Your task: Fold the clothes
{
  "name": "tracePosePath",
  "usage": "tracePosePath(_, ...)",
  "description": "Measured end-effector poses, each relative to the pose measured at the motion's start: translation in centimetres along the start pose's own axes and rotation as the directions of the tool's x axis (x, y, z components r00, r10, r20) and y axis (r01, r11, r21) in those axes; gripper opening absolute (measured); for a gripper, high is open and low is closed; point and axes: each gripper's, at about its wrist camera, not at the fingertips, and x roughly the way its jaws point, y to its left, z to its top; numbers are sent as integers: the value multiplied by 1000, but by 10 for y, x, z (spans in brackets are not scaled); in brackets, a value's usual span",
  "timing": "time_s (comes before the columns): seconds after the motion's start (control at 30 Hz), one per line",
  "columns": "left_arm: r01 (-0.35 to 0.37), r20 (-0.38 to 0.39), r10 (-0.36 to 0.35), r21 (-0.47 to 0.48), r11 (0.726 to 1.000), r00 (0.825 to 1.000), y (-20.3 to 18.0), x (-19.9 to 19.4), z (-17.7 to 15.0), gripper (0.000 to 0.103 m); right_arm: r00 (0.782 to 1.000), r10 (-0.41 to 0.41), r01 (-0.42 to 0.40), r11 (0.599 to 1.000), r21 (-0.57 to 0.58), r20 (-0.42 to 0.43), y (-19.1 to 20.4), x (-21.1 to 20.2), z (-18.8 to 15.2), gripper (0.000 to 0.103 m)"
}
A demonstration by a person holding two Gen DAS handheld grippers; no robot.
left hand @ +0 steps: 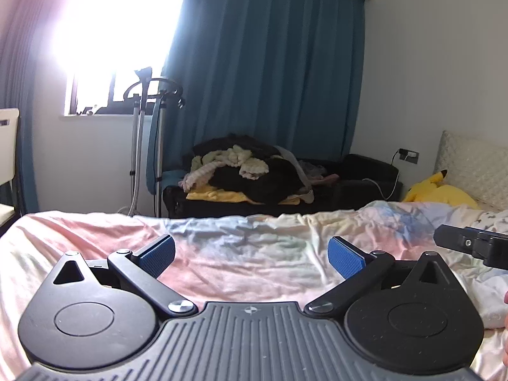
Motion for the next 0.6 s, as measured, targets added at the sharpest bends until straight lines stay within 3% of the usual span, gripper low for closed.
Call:
tracePosePath(0.13,1,-41,0,8,1000,999,0,11,-14,103,999,-31,31,1000,-1,-10,-5,4,-15,92)
tracePosePath(0.4,-34,-17,35,51,998,999,-10,15,-29,103,999,-37,37,999,-36,-14,-7,10,-37,92)
tracePosePath(0.47,-40,-20,41,48,998,999,-10,16,-29,103,999,-34,34,999,-34,-14,-8,11,-39,103)
tracePosePath(0.6,-49,-26,50,41,998,998,-9,18,-30,103,1000,-29,29,999,-31,-12,-11,15,-43,103)
